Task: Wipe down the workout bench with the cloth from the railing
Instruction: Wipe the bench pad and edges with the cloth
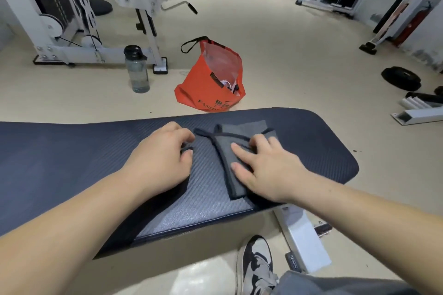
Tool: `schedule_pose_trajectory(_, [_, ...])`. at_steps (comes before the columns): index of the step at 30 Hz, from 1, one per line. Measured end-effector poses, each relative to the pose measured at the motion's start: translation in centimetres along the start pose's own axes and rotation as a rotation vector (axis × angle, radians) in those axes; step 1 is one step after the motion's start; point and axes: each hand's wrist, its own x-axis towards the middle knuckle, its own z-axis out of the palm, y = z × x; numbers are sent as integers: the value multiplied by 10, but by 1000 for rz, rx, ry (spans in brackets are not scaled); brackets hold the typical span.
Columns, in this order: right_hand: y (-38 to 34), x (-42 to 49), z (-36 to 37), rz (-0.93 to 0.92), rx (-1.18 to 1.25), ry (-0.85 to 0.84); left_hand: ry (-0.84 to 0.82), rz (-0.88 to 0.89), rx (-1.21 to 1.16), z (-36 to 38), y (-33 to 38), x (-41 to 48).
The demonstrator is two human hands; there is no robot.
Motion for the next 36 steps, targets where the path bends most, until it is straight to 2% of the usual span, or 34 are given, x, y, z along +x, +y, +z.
schedule_pose_trajectory(3, [40,15,-5,243,28,-21,-36,-4,5,-1,1,-7])
schedule_pose_trajectory(6, [31,13,-6,295,4,-37,-47,-7,7,-8,-3,-16])
schedule_pose_trajectory(9, [-27,4,-10,145,17,-33,-21,-26,13,-20,-11,-27])
schedule_pose_trajectory(13, [-123,0,-11,-170,66,-61,48,-85,10,-42,-25,-42])
schedule_pose_trajectory(15, [-148,14,-15,-316,155,-64,74,-136,27,-53,-32,-50])
schedule_pose_trajectory(17, [-151,36,-25,-418,361,-11,70,-176,87,-62,-36,-56])
schedule_pose_trajectory(20, [-120,62,-42,-302,714,177,-38,-215,176,-60,-23,-66])
schedule_pose_trajectory(22, [-96,70,-42,-215,730,296,-236,-197,272,-43,1,-75])
schedule_pose_trajectory(24, [-80,75,-32,-175,717,270,-386,-144,410,-19,17,-74])
schedule_pose_trajectory(27, [-69,82,-18,-156,678,224,-360,-115,428,-4,2,-39])
schedule_pose_trajectory(31, [-48,86,-22,-86,630,308,-288,-194,382,-2,-26,12])
schedule_pose_trajectory(34, [-36,87,-27,-31,602,358,-247,-213,388,5,-11,21])
schedule_pose_trajectory(36, [-35,88,-27,-30,594,383,-255,-153,369,12,9,9])
